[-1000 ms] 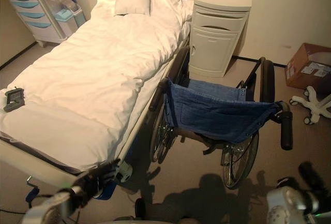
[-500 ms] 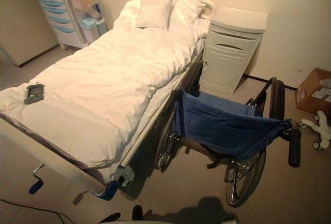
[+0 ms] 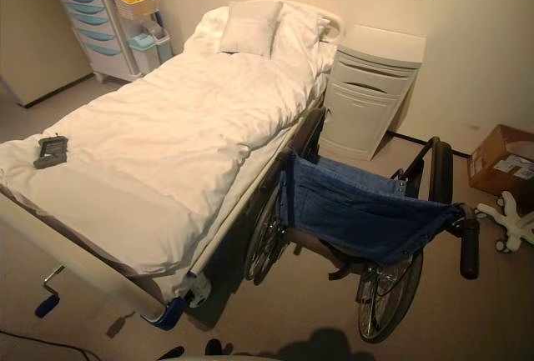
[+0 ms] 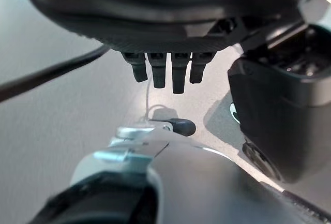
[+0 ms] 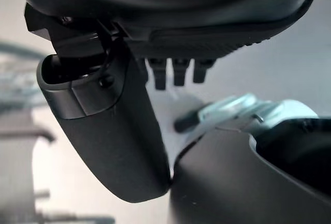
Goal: Push the wheelchair next to the bed
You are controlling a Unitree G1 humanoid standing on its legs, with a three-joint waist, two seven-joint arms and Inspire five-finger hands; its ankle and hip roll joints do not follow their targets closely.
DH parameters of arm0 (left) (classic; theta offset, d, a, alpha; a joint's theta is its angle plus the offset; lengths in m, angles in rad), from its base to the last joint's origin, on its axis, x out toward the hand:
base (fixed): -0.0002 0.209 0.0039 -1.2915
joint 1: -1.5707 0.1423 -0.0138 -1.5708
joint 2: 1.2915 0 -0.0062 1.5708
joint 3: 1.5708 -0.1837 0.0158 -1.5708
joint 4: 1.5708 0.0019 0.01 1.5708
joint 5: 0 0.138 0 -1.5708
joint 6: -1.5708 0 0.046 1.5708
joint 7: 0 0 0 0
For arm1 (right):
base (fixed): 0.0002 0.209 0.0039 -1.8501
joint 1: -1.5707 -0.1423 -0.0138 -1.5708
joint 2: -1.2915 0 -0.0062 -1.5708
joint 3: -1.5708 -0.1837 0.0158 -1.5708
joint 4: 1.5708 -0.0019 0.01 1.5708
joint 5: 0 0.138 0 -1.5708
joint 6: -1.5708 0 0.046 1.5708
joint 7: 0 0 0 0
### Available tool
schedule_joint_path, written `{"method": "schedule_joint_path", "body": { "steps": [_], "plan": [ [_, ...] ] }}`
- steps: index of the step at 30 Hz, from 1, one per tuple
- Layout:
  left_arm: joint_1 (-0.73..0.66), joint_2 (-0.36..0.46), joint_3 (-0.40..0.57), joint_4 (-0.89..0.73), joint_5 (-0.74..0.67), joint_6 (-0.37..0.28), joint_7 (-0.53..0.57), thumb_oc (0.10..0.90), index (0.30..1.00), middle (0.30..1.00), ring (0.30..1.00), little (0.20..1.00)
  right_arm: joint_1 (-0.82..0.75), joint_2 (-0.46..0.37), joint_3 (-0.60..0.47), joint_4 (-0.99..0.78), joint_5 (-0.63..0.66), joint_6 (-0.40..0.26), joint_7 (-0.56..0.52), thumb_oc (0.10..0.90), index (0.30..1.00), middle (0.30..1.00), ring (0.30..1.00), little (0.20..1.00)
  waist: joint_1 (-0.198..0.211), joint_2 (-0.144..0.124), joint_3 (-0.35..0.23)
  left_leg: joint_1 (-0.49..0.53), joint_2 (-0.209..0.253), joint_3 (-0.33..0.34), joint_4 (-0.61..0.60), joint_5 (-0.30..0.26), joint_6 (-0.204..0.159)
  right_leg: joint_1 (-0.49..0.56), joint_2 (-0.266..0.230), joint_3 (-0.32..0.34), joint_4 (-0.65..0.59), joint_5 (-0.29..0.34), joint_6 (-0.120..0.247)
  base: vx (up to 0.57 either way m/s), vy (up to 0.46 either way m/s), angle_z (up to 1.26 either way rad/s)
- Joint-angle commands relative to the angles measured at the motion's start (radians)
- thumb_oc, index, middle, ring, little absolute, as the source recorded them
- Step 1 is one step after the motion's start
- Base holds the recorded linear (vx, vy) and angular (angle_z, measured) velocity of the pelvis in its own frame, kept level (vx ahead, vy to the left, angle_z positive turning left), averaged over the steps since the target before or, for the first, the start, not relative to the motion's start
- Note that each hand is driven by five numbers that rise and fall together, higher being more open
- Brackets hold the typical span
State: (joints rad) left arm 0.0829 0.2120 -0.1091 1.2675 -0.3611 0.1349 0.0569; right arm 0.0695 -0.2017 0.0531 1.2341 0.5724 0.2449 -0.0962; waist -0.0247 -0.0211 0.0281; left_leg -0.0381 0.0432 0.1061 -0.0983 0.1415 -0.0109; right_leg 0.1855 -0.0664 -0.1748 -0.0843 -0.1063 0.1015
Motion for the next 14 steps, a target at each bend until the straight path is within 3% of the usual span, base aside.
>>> {"method": "schedule_joint_path", "body": {
  "steps": [1,7,14],
  "plan": [
    [-0.026,-0.027,0.009,0.043,-0.023,0.011,-0.036,0.8,0.9,0.9,0.9,0.9,-0.021,0.009,0.05,0.062,-0.065,0.048,0.169,0.8,0.9,0.9,0.9,0.9,0.025,0.009,0.029,0.12,-0.008,0.012,0.011,-0.124,-0.015,-0.138,-0.012,0.02,-0.003,0.19,-0.009,0.0,0.0,0.0],
    [-0.045,-0.028,0.032,0.069,-0.029,0.04,-0.021,0.8,0.9,0.9,0.9,0.9,-0.025,0.015,0.051,0.074,-0.098,0.056,0.185,0.8,0.9,0.9,0.9,0.9,0.019,0.004,0.021,0.133,-0.007,0.018,0.011,-0.131,-0.012,-0.128,-0.013,0.026,-0.003,0.188,-0.008,0.0,0.0,0.0],
    [-0.051,-0.036,0.037,0.094,-0.028,0.015,-0.013,0.8,0.9,0.9,0.9,0.9,-0.027,0.028,0.044,0.08,-0.092,0.073,0.176,0.8,0.9,0.9,0.9,0.9,0.018,-0.004,0.015,0.143,-0.012,0.016,0.011,-0.138,-0.008,-0.121,-0.013,0.033,-0.003,0.192,-0.007,0.0,0.0,0.0]
  ]
}}
